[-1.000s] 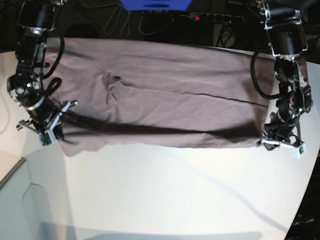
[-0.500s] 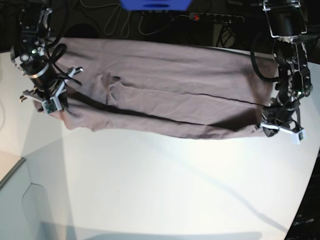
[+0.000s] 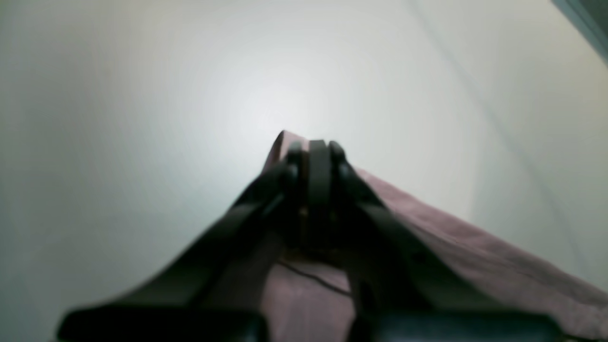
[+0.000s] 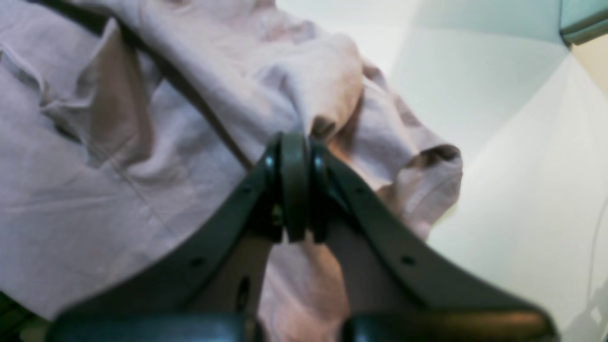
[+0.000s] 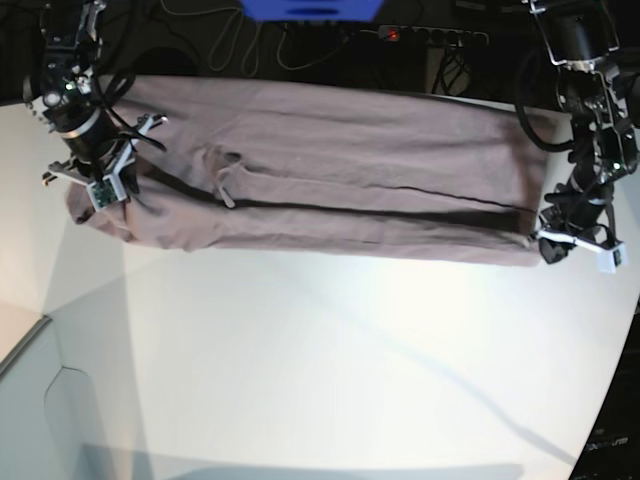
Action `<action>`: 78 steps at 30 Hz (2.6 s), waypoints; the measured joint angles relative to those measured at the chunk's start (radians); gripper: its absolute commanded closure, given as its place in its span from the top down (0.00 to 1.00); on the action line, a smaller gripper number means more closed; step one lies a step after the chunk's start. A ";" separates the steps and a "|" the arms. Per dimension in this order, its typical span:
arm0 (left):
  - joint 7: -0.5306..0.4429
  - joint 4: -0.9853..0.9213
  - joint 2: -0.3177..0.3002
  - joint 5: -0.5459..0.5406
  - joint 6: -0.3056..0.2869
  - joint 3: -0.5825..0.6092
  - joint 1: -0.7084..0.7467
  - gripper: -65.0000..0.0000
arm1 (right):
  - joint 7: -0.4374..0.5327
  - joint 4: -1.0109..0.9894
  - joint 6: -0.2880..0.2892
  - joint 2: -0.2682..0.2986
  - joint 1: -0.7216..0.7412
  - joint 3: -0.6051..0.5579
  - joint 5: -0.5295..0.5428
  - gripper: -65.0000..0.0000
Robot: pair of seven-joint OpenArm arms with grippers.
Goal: Layout the t-shirt on the table in an organized manner, then fold the t-shirt properly
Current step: 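Pull the folded shirt with both grippers to straighten the fold, then hold the shirt ends with both grippers and pull them apart to flatten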
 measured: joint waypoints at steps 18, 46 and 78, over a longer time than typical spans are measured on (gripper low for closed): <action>0.008 0.048 -0.002 0.003 -0.004 -0.071 0.060 0.00 | 0.003 0.000 0.000 0.002 -0.064 0.033 0.000 0.00; 0.007 0.027 0.001 0.004 -0.004 -0.065 0.076 0.00 | 0.000 0.121 0.000 -0.022 -0.084 0.044 0.000 0.00; 0.004 -0.004 0.000 -0.072 -0.004 -0.064 0.076 0.00 | -0.005 0.185 0.001 -0.019 -0.097 0.050 0.000 0.00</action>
